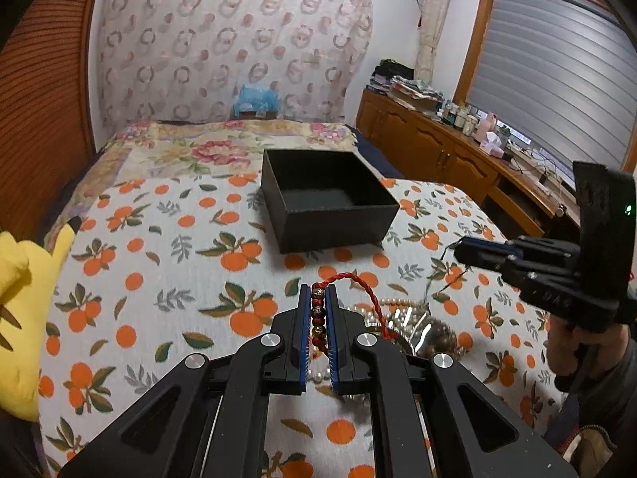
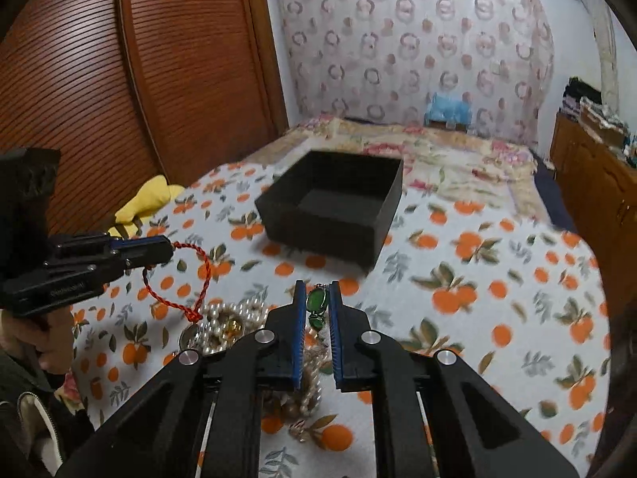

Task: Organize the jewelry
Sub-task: 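Carry the red bracelet with the left tool into the black box and release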

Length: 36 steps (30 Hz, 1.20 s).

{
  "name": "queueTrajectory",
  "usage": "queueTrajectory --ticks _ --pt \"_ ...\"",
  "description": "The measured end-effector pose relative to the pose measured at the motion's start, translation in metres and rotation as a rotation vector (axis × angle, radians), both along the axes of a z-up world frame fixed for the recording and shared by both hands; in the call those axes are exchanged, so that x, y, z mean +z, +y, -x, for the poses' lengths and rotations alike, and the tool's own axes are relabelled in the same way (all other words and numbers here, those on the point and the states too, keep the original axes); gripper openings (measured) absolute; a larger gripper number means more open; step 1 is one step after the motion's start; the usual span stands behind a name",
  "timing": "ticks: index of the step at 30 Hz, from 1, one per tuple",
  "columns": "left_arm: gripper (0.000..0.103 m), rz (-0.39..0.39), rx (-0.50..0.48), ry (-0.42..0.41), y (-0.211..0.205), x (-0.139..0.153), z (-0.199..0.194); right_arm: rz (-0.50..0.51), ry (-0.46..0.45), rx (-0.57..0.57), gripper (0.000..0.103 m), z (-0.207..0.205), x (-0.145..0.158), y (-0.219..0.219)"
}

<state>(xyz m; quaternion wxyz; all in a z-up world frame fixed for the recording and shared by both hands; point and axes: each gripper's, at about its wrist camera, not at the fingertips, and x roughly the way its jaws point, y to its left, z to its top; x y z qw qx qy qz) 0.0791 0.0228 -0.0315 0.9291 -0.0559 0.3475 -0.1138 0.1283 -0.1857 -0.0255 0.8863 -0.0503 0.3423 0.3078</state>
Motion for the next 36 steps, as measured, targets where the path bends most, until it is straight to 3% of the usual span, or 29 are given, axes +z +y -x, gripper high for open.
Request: queueTrajectory --ticks 9,18,22,29,32,36 --pt "0.006 -0.022 0.000 -0.038 -0.007 0.018 -0.020 0.006 -0.081 -0.004 0.012 -0.018 0.034 0.001" --pt "0.006 -0.060 0.017 -0.066 -0.010 0.034 -0.047 -0.007 -0.120 0.010 0.012 -0.063 0.060 0.025" --pt "0.006 -0.069 0.028 -0.077 -0.008 0.041 -0.060 -0.011 -0.102 0.008 0.013 -0.085 0.058 0.035" --pt "0.006 -0.076 0.045 -0.076 -0.008 0.043 -0.085 0.004 -0.002 -0.016 0.015 -0.118 0.028 0.044" --pt "0.006 -0.086 0.048 -0.071 -0.011 0.041 -0.097 -0.003 0.010 -0.020 0.032 -0.119 0.022 0.040" --pt "0.006 -0.097 0.054 -0.051 -0.017 0.034 -0.115 -0.013 0.009 -0.032 0.032 -0.116 0.019 0.030"
